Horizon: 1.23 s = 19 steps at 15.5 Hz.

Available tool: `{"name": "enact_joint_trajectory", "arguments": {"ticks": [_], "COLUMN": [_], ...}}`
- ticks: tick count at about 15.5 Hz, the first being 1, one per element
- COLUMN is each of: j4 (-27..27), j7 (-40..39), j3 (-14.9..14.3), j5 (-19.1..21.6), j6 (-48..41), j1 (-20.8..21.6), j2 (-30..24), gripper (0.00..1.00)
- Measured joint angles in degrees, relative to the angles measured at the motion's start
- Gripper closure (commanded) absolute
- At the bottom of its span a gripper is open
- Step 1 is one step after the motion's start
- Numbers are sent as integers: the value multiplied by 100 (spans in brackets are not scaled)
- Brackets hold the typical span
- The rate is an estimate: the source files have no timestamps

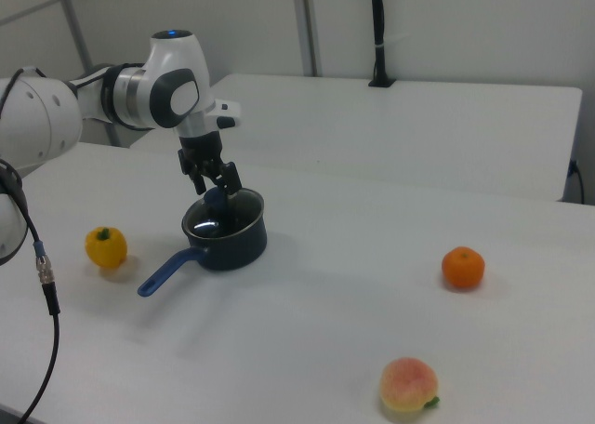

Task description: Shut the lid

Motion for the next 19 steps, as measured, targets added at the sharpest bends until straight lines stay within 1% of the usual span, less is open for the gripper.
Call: {"name": "enact_joint_trajectory", "arguments": {"ticks": [4, 6, 10, 14, 15, 17, 19], "j4": [-11, -111, -392, -910, -1052, -1284, -1512], "j7": [0, 0, 11, 11, 11, -33, -387], "j3": [0, 0, -2, -3, -3, 22, 152], "j5": [0, 0, 0, 25, 43, 61, 64], "j6": [0, -34, -826, -1996, -2175, -2352, -2371], "j1": [-1, -2, -85, -234, -268, -305, -416], "j2": [-181, -522, -1467, -2862, -3166, -3531, -3758], "gripper": [0, 0, 0, 0, 0, 0, 0]}}
